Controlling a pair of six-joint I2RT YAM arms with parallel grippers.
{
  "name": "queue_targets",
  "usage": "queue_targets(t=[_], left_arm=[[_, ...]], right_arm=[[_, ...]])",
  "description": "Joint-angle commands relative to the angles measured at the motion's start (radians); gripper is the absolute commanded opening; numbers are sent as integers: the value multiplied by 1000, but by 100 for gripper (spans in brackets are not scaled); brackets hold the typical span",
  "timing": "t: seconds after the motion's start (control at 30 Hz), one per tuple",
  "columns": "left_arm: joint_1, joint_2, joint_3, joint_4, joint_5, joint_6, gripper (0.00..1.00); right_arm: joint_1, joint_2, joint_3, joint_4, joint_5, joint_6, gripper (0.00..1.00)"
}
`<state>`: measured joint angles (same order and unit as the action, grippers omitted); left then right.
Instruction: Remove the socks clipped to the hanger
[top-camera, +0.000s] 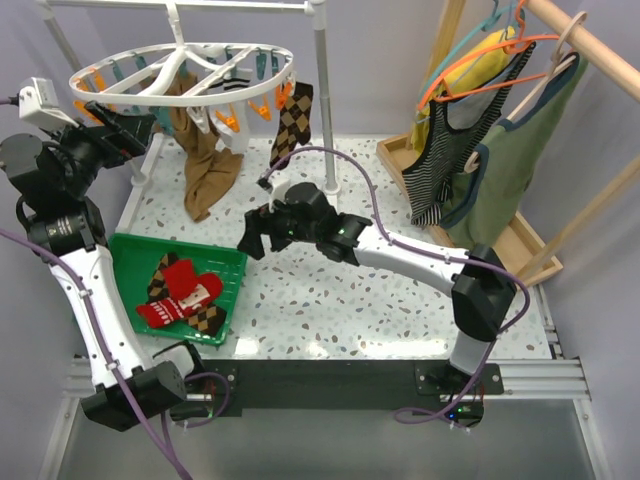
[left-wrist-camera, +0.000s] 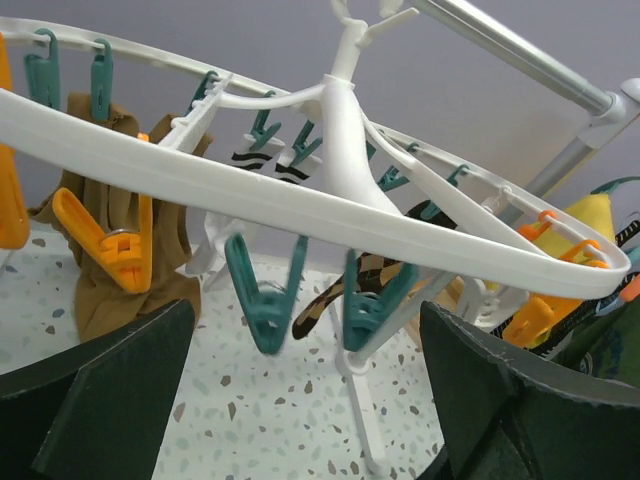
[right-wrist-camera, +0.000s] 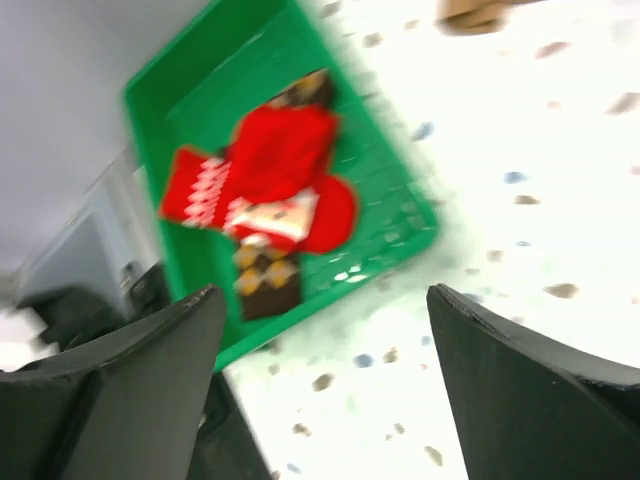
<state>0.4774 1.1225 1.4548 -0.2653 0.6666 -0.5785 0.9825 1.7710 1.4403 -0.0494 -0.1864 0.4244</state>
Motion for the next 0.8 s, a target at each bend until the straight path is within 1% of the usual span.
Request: queue_targets(t=[0.0, 0.03, 0.1, 0.2, 0.27, 0.3, 0.33, 0.37, 0.4, 0.47, 0.5, 0.53, 0.6, 0.63, 0.67, 0.7, 0.77], left_arm=[[-22, -78, -5, -31, -51, 25, 100], [-54, -99, -28, -14, -45, 22, 100], [-89, -160, -74, -3, -90, 35, 100], [-179, -222, -114, -31, -162, 74, 100], [-215, -278, -145, -46, -211, 86, 100], [-249, -299, -181, -46, -228, 86, 100], [-266, -320, -203, -42, -254, 86, 100], [-278, -360, -223, -43, -271, 86, 100], [-302, -375, -252, -48, -288, 88, 100], [-332, -411, -267, -74, -327, 132, 100], [-373, -418, -283, -80, -341, 156, 100], [-394, -426, -287, -98, -378, 211, 100], [-449, -443, -287, -152, -430, 255, 100], [-468, -449, -290, -167, -474, 288, 100], [-470, -466, -303, -176, -487, 304, 100], [-515, -474, -310, -184, -496, 318, 100], [-539, -493, -333, -212, -510, 348, 100]], right_arm=[[-51, -27, -31, 77, 254, 1, 91], [-54, -22, -21, 63, 305, -7, 91], [-61, -9, -6, 52, 462, -3, 98], [-90, 24, -14, 104, 562, 16, 99], [-110, 59, 8, 161, 584, 16, 99], [-113, 82, 21, 177, 597, -7, 98], [-114, 132, 38, 213, 646, -21, 99], [-114, 158, 67, 236, 662, -41, 99], [-114, 186, 83, 264, 673, -89, 99], [-113, 266, 126, 335, 741, -124, 99], [-116, 292, 144, 350, 766, -145, 99], [-117, 330, 156, 393, 797, -157, 99], [-122, 372, 189, 440, 821, -180, 99], [-125, 389, 215, 475, 834, -187, 99], [-128, 428, 232, 483, 846, -193, 99], [-130, 444, 248, 487, 846, -193, 99], [-139, 478, 267, 529, 805, -208, 98]])
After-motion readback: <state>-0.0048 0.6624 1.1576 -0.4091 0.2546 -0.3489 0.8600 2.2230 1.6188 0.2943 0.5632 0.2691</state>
